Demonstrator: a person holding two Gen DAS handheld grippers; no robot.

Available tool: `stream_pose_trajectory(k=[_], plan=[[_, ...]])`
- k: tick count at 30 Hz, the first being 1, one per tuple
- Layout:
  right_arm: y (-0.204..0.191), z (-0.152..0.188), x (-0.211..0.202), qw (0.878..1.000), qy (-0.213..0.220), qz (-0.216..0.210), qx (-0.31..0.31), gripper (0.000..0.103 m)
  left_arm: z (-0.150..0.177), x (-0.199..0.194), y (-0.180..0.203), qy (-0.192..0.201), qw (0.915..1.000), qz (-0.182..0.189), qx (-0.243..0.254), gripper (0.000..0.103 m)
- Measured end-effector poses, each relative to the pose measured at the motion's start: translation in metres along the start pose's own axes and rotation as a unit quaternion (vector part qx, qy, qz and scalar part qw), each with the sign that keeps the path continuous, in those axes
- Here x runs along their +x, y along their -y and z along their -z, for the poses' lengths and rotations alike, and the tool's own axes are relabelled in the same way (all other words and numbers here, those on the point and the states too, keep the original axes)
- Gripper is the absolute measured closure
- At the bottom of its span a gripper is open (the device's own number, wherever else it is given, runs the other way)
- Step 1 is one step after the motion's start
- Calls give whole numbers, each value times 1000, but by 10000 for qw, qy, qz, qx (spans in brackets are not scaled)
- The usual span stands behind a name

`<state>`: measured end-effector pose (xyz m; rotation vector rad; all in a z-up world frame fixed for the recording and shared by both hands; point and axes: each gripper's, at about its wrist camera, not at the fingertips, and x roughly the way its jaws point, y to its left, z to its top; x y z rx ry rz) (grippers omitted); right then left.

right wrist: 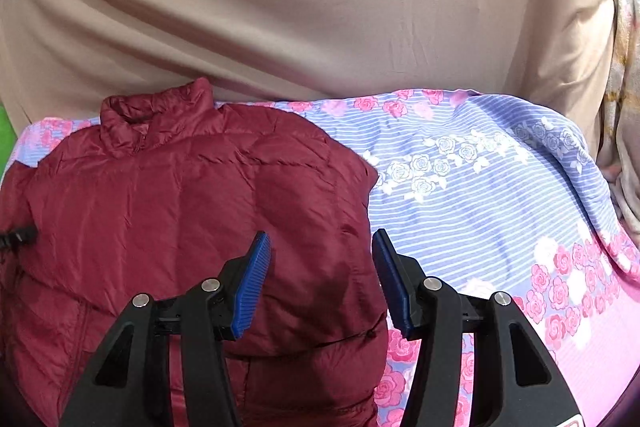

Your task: Fold large clothes

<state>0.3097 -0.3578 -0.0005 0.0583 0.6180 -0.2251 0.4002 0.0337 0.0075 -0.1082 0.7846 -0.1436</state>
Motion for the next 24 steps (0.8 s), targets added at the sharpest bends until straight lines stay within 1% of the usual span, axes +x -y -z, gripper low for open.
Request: stream_pose_trajectory(k=[3, 6, 8, 10, 12, 14, 16, 18, 19, 21, 22, 23, 24], plan=[[-4, 1, 0, 9999, 2, 9, -109, 51, -10, -5, -10, 165, 9998, -131, -61, 94], [-12, 3, 4, 9999, -37, -6, -151, 51, -12, 0, -21, 246, 9988, -409, -77, 94], [-16, 4, 8, 9998, -81, -6, -178, 51, -9, 17, -26, 124, 9979, -631, -37, 94], [-20, 5, 11, 9997, -111, -13, -214, 51, -2, 28, -36, -5, 9977, -668, -56, 94], [-23, 7, 14, 9995, -139, 20, -292, 51, 3, 30, -39, 35, 9976, -692, -20, 94], [-25, 9, 21, 9990, -217, 72, -373, 52, 4, 30, -35, 92, 9967, -796, 93, 94], [-22, 12, 34, 9983, -425, 129, -367, 55, 6, 32, -30, 129, 9957, -895, 220, 93], [-7, 16, 49, 9979, -633, 80, -140, 55, 8, 34, -27, 156, 9958, -875, 238, 91], [-1, 17, 53, 9976, -692, 13, -1, 53, 9, 35, -27, 164, 9961, -842, 221, 91], [18, 17, 56, 9953, -813, -223, 480, 52, 10, 34, -29, 186, 9967, -773, 170, 89], [24, 16, 52, 9942, -803, -248, 666, 53, 11, 34, -28, 194, 9968, -762, 164, 89], [26, 13, 44, 9946, -691, -186, 750, 61, 14, 33, -26, 200, 9966, -776, 170, 89], [25, 9, 36, 9951, -594, -149, 772, 64, 14, 34, -27, 205, 9965, -795, 173, 89]])
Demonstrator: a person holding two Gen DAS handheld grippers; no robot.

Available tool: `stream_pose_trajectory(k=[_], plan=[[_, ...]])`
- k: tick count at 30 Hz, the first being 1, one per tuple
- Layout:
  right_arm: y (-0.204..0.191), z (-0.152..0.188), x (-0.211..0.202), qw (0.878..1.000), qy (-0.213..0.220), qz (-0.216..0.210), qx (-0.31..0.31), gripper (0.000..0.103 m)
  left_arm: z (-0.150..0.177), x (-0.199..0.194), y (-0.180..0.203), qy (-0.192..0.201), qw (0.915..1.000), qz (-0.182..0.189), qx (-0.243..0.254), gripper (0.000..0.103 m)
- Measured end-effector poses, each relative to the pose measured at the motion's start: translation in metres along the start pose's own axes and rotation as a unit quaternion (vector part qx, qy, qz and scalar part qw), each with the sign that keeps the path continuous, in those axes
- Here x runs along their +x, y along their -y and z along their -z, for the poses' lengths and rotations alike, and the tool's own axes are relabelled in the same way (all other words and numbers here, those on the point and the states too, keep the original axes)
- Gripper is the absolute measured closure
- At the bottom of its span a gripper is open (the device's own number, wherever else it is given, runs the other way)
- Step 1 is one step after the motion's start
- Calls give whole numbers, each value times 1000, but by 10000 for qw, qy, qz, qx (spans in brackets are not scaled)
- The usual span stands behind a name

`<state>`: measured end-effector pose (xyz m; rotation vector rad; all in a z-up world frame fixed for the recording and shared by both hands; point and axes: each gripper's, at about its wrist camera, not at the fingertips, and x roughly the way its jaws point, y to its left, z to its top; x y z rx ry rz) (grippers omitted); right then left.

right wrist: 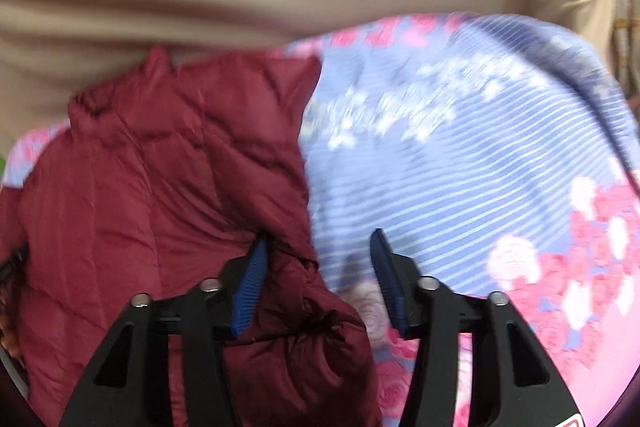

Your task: Fold large clothes

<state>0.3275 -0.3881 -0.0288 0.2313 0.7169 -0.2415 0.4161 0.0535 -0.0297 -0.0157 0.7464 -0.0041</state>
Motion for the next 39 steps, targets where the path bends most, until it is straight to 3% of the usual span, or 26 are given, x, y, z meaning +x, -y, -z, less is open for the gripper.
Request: stream_pose_trajectory(k=[5, 9, 11, 14, 16, 20, 24, 26, 29, 31, 32, 33, 35, 38, 39], plan=[[-33, -17, -19, 9989, 222, -184, -381, 90, -2, 1, 1, 4, 9999, -103, 57, 89], [-49, -36, 7, 9983, 142, -103, -564, 93, -2, 1, 2, 5, 10000, -63, 30, 89], [-38, -48, 35, 9993, -93, -9, -354, 103, -1, 1, 0, 7, 10000, -4, -2, 85], [-21, -57, 57, 9993, -333, 158, -14, 103, -1, 0, 1, 21, 9999, 167, 39, 74], [-22, -56, 45, 9997, -177, 126, 60, 103, -1, 1, 4, 14, 9999, 101, 92, 74], [-33, -45, 5, 9992, 190, -363, -27, 103, -1, 1, 6, 14, 9999, 122, 62, 74], [-43, -26, 38, 9974, -229, 203, -651, 103, -1, 1, 6, 34, 9998, 164, 47, 70], [-41, -25, 35, 9971, -163, 390, -627, 103, 0, -2, 1, 67, 9998, 200, -36, 70], [-43, -25, 6, 9984, -79, 188, -518, 102, 8, -24, -27, 105, 9993, 269, -258, 68], [-48, -16, -20, 9976, 9, 16, -687, 96, 14, -44, -54, 180, 9988, 181, -407, 55], [-52, -7, -32, 9967, 5, -68, -803, 95, 16, -52, -68, 227, 9985, 84, -497, 44], [-53, 0, -40, 9961, -14, -152, -871, 95, 21, -67, -97, 313, 9970, -110, -701, 30], [-55, 16, -52, 9945, -108, -343, -987, 93, 28, -88, -147, 440, 9922, -474, -1065, 15], [-56, 44, -67, 9925, -329, -564, -1037, 88, 38, -104, -219, 457, 9806, -892, -1683, 13], [-58, 55, -71, 9917, -400, -615, -1055, 88, 44, -106, -253, 374, 9726, -1024, -2053, 13]])
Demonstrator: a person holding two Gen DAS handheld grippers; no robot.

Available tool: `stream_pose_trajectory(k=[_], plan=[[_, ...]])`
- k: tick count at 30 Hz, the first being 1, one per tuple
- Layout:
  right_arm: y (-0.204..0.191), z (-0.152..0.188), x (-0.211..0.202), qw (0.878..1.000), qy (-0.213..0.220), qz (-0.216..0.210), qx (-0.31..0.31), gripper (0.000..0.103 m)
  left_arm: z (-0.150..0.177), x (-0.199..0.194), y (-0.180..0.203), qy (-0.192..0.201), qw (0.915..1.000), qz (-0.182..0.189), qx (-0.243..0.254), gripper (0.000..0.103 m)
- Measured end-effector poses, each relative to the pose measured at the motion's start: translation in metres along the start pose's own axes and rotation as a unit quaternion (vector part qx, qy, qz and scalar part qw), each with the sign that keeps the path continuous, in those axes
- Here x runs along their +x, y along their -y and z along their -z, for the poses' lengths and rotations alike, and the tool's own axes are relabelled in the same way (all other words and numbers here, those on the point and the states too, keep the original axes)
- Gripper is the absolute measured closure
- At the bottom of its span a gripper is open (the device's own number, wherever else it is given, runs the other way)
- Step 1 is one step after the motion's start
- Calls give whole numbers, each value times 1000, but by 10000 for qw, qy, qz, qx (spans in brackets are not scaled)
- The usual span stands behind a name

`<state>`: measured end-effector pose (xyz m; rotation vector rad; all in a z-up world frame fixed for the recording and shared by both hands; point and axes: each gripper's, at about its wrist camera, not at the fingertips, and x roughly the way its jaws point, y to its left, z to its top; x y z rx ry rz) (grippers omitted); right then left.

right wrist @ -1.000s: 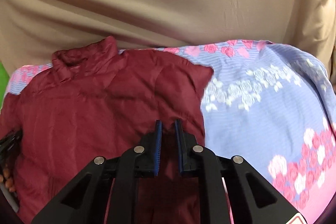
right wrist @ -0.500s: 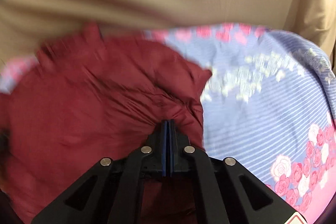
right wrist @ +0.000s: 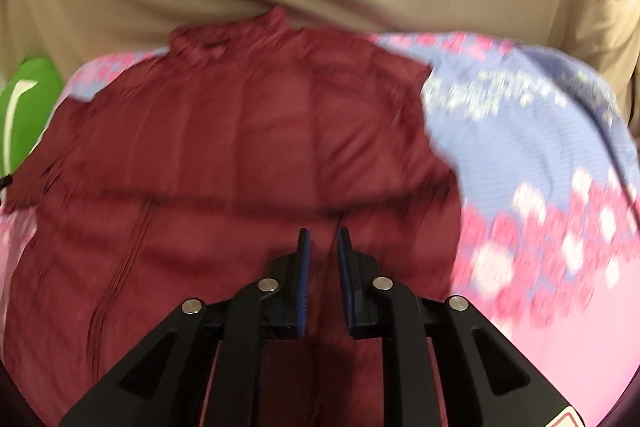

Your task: Fold large clothes

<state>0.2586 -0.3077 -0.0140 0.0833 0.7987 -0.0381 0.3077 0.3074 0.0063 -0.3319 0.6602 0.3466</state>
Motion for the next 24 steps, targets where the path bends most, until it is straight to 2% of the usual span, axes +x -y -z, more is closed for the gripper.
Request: stream_pose_trajectory(k=[3, 5, 7, 10, 12, 13, 15, 16, 18, 20, 22, 24], plan=[[-11, 27, -8, 9999, -74, 22, -125, 86, -16, 18, -79, -169, 9949, -235, -962, 13], [-15, 41, -10, 9998, -63, 74, -197, 79, -22, 30, -121, -245, 9886, -352, -1440, 14], [-20, 50, -12, 9998, -50, 44, -212, 75, -27, 40, -146, -286, 9834, -339, -1757, 14], [-22, 57, -14, 9998, -21, 59, -162, 73, -29, 59, -168, -435, 9738, 9, -2232, 17], [-20, 59, -11, 9999, -41, 64, -78, 72, -33, 67, -169, -395, 9713, 80, -2345, 29], [-20, 60, -10, 9999, -61, 73, -54, 72, -37, 70, -167, -361, 9729, 145, -2279, 39], [-20, 61, -10, 9999, -82, 95, -29, 72, -42, 77, -152, -522, 9776, 361, -2006, 88], [-20, 62, -10, 9999, -81, 106, -17, 72, -45, 77, -144, -538, 9799, 353, -1889, 98], [-21, 63, -9, 9999, -86, 121, -1, 71, -54, 64, -118, -324, 9885, 281, -1450, 101], [-21, 63, -9, 9999, -87, 119, 27, 71, -65, 33, -78, 54, 9950, 417, -910, 102], [-20, 63, -9, 9999, -90, 107, 55, 71, -71, -1, -39, 363, 9962, 650, -451, 102], [-20, 63, -8, 9999, -93, 93, 73, 70, -76, -44, 19, 687, 9922, 1028, 136, 103]])
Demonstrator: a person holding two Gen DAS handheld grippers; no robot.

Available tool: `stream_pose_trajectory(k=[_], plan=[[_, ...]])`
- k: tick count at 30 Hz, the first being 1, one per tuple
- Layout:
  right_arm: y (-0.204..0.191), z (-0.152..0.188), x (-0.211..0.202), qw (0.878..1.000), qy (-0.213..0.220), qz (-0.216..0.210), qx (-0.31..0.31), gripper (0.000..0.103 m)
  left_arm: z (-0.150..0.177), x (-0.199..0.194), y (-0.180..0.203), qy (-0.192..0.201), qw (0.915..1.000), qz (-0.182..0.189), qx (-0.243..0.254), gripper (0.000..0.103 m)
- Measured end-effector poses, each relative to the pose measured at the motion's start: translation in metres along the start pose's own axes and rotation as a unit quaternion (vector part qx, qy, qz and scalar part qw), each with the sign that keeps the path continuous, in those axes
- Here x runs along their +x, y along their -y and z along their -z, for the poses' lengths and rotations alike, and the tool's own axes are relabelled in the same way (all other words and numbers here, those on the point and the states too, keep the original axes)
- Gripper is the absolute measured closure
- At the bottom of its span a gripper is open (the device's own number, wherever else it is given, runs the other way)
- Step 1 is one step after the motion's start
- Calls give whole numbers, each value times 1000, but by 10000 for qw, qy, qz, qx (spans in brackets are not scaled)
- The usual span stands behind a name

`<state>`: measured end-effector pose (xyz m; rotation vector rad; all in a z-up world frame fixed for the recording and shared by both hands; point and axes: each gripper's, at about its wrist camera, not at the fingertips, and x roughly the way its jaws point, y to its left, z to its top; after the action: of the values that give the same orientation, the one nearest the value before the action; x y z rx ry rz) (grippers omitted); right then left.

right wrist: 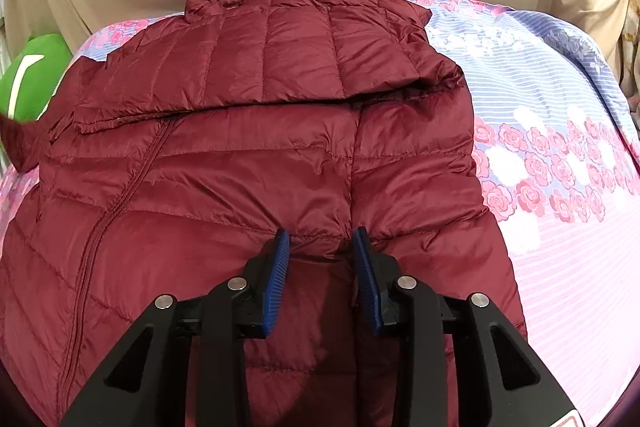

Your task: Fold large clothes

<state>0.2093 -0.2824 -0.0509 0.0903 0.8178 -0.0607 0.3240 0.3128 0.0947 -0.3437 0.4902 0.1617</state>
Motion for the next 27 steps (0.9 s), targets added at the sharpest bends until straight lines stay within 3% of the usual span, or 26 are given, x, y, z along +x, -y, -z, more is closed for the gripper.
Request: stream_pose_trajectory(k=[3, 5, 7, 10, 14, 18, 20, 22, 24, 27], plan=[[0, 0, 0, 10000, 5, -15, 24, 70, -3, -42, 98, 284, 9937, 763, 764, 103], [1, 0, 0, 10000, 12, -51, 53, 70, 5, -62, 160, 339, 9848, 1215, 1193, 103], [1, 0, -1, 9999, 21, -83, 91, 69, 25, -73, 233, 180, 9706, 1765, 1627, 102], [3, 1, -2, 9998, 42, -155, 151, 69, 67, -71, 315, -165, 9529, 2222, 2057, 102], [5, 1, -5, 9992, 102, -295, 232, 63, 149, -29, 399, -857, 9382, 2291, 2449, 98], [10, 0, -9, 9986, 172, -377, 341, 59, 223, 30, 427, -1910, 9313, 1855, 2484, 93], [12, 0, -13, 9985, 211, -345, 360, 53, 242, 48, 419, -2132, 9297, 1815, 2392, 88], [14, -1, -19, 9985, 297, -313, 332, 48, 245, 44, 408, -2036, 9294, 1886, 2433, 76], [17, -5, -27, 9984, 371, -309, 308, 46, 231, 27, 390, -1859, 9287, 2145, 2388, 36], [24, -21, -36, 9971, 398, -513, 391, 39, 199, -8, 348, -1270, 9413, 2272, 2151, 18]])
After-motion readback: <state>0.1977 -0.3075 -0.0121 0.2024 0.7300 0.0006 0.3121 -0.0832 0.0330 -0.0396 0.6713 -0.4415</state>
